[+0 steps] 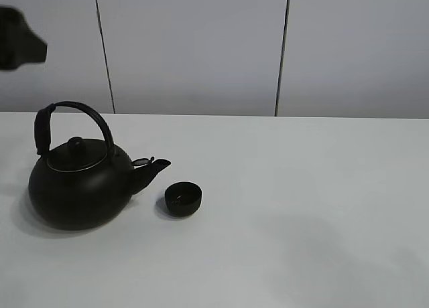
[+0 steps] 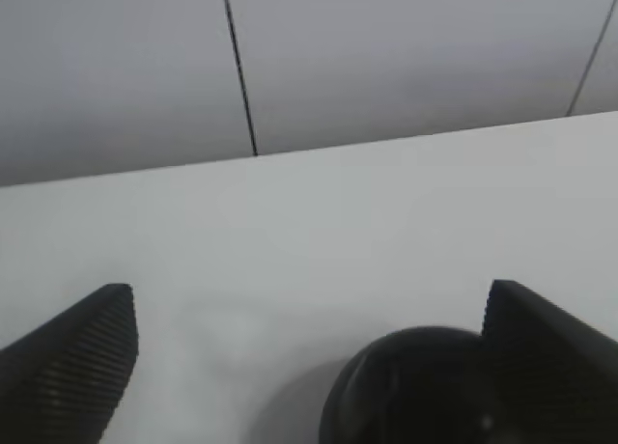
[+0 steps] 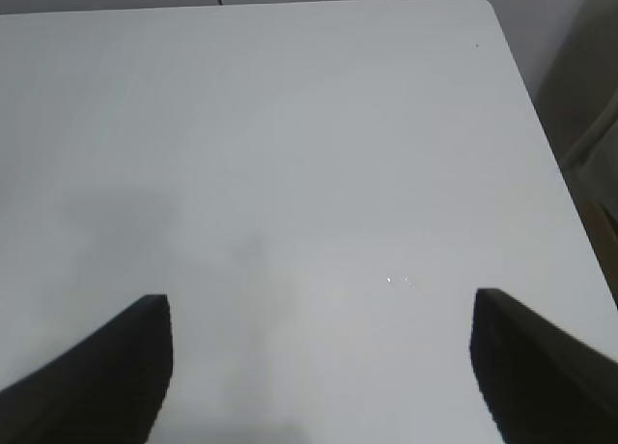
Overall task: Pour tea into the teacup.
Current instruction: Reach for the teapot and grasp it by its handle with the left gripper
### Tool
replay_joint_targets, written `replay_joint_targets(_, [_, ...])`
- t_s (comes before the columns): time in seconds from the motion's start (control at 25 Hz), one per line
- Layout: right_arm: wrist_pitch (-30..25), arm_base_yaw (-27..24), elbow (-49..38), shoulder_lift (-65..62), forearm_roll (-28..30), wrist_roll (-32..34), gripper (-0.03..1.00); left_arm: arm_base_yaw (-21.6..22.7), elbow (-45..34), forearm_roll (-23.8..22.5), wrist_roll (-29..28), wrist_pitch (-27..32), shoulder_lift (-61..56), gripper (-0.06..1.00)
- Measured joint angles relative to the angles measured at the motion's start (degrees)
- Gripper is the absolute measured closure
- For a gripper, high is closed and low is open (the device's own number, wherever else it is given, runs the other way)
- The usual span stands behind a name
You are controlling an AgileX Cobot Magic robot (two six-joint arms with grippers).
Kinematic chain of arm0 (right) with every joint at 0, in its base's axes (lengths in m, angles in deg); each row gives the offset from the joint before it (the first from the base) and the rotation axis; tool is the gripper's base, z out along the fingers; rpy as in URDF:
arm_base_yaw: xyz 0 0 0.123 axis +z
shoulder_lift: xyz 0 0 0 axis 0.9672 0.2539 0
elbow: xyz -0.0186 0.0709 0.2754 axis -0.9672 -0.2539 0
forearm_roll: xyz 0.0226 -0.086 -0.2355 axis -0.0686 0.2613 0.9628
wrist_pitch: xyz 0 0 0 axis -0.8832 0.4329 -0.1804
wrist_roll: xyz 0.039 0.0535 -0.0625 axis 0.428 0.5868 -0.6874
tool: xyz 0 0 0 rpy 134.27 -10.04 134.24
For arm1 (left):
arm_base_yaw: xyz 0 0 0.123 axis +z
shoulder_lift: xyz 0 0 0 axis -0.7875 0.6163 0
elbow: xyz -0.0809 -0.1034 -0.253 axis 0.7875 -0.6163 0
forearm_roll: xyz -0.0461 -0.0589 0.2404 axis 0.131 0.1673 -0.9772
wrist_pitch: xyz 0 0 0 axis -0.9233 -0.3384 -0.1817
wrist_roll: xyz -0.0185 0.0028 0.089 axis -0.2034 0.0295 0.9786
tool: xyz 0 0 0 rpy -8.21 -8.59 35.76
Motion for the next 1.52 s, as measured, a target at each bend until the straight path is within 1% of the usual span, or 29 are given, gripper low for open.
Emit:
replay_joint_targets(0.04, [0.00,0.00,0.00,0.00,0.00,0.00,0.39,0.00,-3.51,-0.66,-1.70,-4.08,0.27,0.25])
replay_joint_targets(0.12, [0.00,0.00,0.00,0.00,0.00,0.00,0.39,0.00,-8.47,-3.68,-6.36,-11.23,1.29,0.25])
replay_joint_targets(0.24, [0.00,0.00,0.00,0.00,0.00,0.00,0.39,0.00,-12.68,-9.28,-12.20,-20.41,3.83,0.25])
replay_joint_targets(0.28, [0.00,0.00,0.00,0.00,0.00,0.00,0.39,0.00,-13.26,-11.58,-13.81,-22.56,4.98,0.25])
replay_joint_targets(0.36, [0.00,0.00,0.00,0.00,0.00,0.00,0.39,0.00,-13.54,-15.36,-16.19,-24.81,7.40,0.25])
replay_joint_targets(0.48, [0.00,0.00,0.00,0.00,0.00,0.00,0.39,0.00,-13.59,-18.52,-18.37,-26.18,11.30,0.25])
replay_joint_targets(0.8, [0.00,0.00,0.00,0.00,0.00,0.00,0.39,0.00,-13.59,-18.95,-19.07,-33.58,19.26,0.25])
replay_joint_targets(1.0, [0.00,0.00,0.00,0.00,0.00,0.00,0.39,1.18,-13.43,-19.06,-19.14,-39.14,23.16,0.25])
replay_joint_targets(1.4, [0.02,0.00,0.00,0.00,0.00,0.00,0.39,3.24,-10.43,-19.57,-20.75,-40.57,27.21,0.25])
replay_joint_targets(1.52, [0.07,0.00,0.00,0.00,0.00,0.00,0.39,4.35,-9.51,-20.54,-20.83,-40.66,27.27,0.25])
